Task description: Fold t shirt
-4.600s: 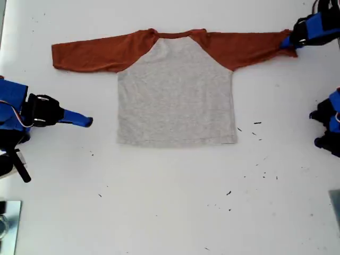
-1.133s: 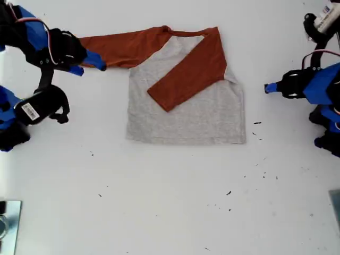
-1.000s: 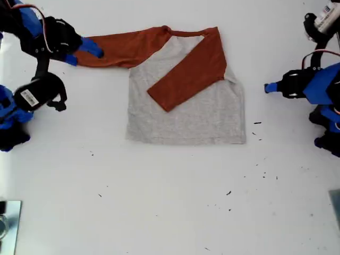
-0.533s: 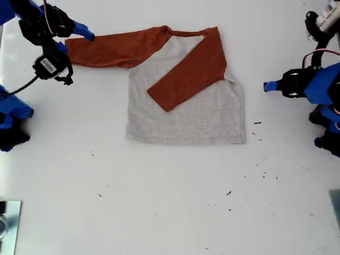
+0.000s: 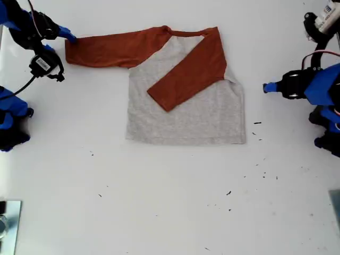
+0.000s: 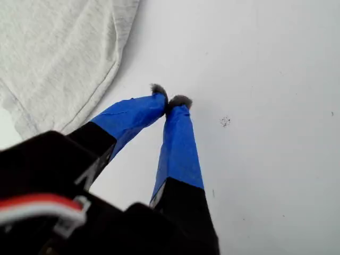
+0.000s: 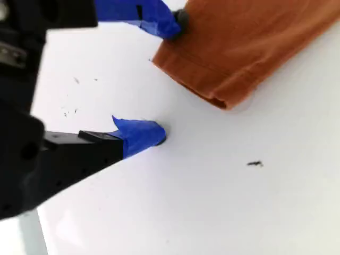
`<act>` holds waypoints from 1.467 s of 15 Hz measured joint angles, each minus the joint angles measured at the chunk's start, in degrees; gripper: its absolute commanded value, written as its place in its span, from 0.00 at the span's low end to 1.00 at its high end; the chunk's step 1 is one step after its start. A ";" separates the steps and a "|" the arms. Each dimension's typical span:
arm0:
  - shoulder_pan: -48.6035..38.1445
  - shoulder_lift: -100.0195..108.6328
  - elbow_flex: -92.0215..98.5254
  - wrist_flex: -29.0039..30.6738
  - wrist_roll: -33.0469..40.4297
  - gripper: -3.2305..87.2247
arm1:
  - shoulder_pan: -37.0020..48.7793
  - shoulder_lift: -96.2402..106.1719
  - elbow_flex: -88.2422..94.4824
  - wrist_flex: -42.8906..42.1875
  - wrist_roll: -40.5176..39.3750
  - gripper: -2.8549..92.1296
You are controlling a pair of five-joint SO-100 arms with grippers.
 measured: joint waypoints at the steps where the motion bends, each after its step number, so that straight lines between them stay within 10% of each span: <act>1: 0.79 -1.05 0.35 -1.14 -0.18 0.31 | 0.00 0.00 0.00 0.09 0.00 0.06; 7: 12.48 -1.32 0.70 -2.46 -6.42 0.29 | 0.00 0.35 0.00 0.09 0.00 0.06; 9: 12.57 -4.22 1.32 -3.25 -6.59 0.03 | 0.00 0.35 0.00 0.09 0.00 0.06; 14: 12.30 -2.20 2.11 -4.48 -6.59 0.03 | -0.09 0.70 0.00 0.09 0.00 0.06; 19: 13.18 14.85 -2.37 6.68 -6.68 0.03 | -0.09 0.70 0.00 0.09 0.00 0.06; 22: 28.30 15.29 -10.02 7.82 -12.57 0.03 | -0.18 0.70 0.00 0.09 0.00 0.06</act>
